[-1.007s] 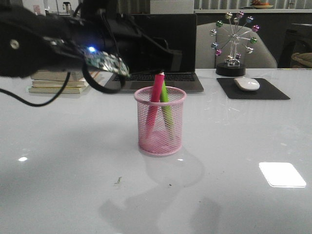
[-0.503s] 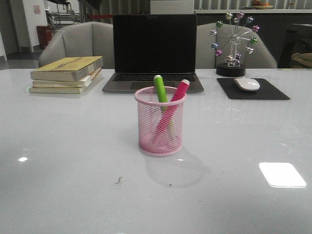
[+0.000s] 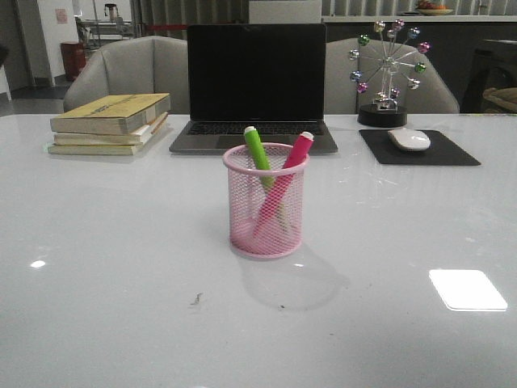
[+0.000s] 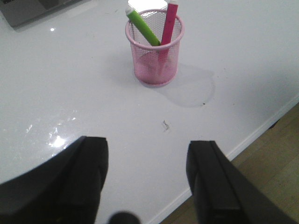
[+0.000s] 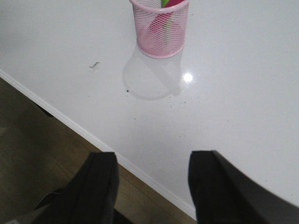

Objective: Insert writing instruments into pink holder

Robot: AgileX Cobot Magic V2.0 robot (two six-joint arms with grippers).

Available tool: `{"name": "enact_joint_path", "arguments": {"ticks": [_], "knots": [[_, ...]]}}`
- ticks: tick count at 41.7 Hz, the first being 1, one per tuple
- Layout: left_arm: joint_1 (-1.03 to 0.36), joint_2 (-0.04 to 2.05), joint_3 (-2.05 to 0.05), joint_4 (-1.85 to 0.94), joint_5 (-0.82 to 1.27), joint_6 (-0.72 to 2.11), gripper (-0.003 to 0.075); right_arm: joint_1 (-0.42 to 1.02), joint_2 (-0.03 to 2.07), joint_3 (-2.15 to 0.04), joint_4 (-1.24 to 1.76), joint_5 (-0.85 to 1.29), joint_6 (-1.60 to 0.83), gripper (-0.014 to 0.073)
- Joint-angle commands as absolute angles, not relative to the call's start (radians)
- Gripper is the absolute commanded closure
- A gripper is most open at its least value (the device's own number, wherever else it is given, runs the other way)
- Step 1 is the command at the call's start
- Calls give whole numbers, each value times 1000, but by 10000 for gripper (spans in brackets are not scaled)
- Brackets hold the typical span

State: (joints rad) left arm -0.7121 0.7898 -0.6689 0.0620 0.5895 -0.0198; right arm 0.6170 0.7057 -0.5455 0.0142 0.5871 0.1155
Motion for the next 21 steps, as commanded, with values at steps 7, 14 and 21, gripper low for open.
{"name": "enact_joint_path", "arguments": {"ticks": [7,14,21], "knots": [[-719,757,-636,99,532,-31,284,614,700,-574,9,522,114,138],[-719,757,-629,105,530,-31,285,614,700,-574,-24,524,113,138],[-719,757,-629,105,530,-31,314,614,700,-574,-85,535,113,163]]}}
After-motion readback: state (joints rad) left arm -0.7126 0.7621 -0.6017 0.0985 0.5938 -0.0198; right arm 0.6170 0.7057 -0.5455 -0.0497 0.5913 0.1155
